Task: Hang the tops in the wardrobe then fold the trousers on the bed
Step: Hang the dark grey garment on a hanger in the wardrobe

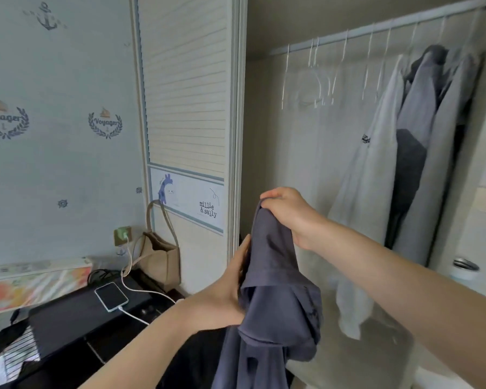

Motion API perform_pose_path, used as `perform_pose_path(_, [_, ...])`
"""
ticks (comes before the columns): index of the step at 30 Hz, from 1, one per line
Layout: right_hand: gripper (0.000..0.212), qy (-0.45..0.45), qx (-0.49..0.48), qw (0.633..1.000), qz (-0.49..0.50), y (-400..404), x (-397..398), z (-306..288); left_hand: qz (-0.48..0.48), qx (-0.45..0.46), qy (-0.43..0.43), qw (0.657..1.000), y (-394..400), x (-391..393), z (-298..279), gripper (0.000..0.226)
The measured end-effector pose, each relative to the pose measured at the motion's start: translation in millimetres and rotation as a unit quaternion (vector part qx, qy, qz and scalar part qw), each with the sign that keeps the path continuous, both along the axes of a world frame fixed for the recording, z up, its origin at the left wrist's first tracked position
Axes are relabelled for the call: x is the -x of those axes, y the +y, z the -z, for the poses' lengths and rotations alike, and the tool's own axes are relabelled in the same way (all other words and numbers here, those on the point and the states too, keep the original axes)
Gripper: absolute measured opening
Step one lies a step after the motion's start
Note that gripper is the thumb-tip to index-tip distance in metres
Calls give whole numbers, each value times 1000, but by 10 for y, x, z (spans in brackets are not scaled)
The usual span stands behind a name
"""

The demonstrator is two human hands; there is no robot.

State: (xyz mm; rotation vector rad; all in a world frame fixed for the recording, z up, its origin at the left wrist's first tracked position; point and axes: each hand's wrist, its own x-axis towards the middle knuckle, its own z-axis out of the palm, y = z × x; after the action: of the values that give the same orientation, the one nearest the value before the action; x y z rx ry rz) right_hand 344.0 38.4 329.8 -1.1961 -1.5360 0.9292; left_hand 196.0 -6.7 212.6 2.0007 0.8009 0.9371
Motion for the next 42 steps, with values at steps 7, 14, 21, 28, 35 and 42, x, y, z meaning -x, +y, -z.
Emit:
perform_pose_path(7, [12,-157,-27,986,-48,-12,-384,-70,-252,-30,89,963,413,-105,207,23])
perform_pose_path(14, [38,-450,30,892,-19,126,-1048,30,-181,286,-99,936,441,60,55,28])
perform_pose_path(21, [74,-473,-34,878,-61,-35,-807,552,-127,402,-116,899,345,-201,-326,25])
perform_pose_path(28, [67,-321,67,943,-63,-272,-466,1111,-142,443,-182,866,548,-182,-376,11])
perform_pose_path(35, [23,-302,84,929,-197,-244,-246,1631,-206,399,-171,877,600,35,-428,18])
perform_pose_path(42, [21,-286,14,951,-115,-103,-536,1385,-165,223,289,916,554,383,-472,42])
